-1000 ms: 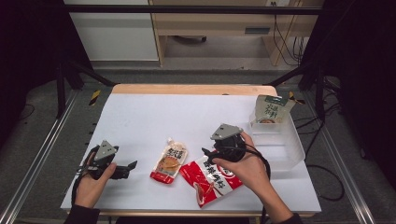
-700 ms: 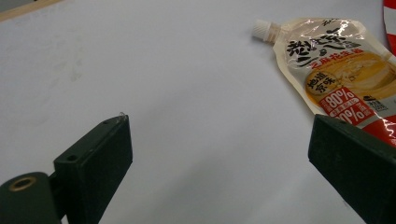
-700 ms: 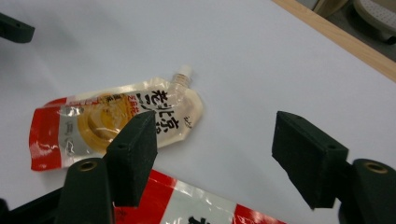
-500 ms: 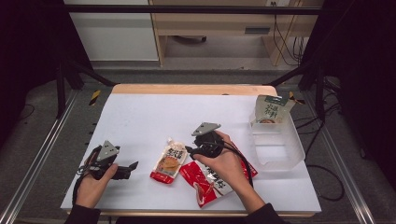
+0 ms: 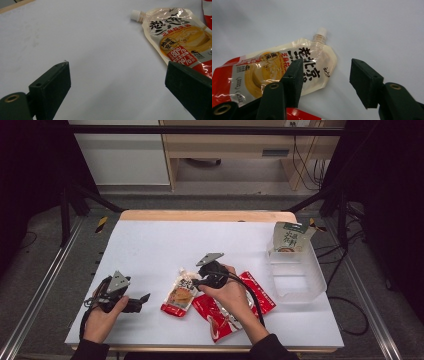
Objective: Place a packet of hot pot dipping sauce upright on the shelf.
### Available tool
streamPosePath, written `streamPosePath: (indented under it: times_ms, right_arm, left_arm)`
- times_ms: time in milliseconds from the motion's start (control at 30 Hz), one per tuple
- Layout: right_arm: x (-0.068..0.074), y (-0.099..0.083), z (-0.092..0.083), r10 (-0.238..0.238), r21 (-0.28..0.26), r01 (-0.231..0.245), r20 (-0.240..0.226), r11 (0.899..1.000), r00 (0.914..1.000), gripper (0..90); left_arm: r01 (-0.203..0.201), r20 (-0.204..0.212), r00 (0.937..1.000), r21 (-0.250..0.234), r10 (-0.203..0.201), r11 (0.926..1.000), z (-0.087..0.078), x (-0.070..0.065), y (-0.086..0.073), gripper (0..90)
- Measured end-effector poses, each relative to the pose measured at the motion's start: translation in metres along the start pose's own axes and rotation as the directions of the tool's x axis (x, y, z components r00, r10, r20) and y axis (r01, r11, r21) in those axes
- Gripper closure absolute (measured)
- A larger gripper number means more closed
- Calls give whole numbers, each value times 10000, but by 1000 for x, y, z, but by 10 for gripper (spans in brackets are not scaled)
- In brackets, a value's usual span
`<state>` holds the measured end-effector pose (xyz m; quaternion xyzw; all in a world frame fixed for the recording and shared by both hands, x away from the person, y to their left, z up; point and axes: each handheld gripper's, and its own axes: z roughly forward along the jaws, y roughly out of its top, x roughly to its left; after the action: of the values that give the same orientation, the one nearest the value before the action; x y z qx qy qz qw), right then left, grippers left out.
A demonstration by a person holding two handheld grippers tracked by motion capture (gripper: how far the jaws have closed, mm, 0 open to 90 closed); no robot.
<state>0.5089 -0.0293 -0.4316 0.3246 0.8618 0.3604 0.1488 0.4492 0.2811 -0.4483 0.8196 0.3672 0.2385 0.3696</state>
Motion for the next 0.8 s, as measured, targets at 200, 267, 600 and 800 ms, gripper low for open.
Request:
streamPosePath:
  times_ms: [200,267,600,800]
  right_arm:
    - [-2,-2,19,173,134,-169,-302,9998,9994,470]
    - [-3,-3,22,272,146,-267,-321,9995,9991,471]
    - [-6,-4,37,536,397,-523,-317,9978,9981,496]
    - [-7,-7,42,644,611,-626,-286,9962,9975,501]
  left_arm:
    - [-162,6,9999,-25,162,9999,2,-2,2,62]
    - [-235,37,9997,25,235,9997,3,-3,3,62]
    - [-320,25,9995,38,320,9995,4,-6,4,62]
    - [-317,59,9995,22,316,9995,5,-6,5,62]
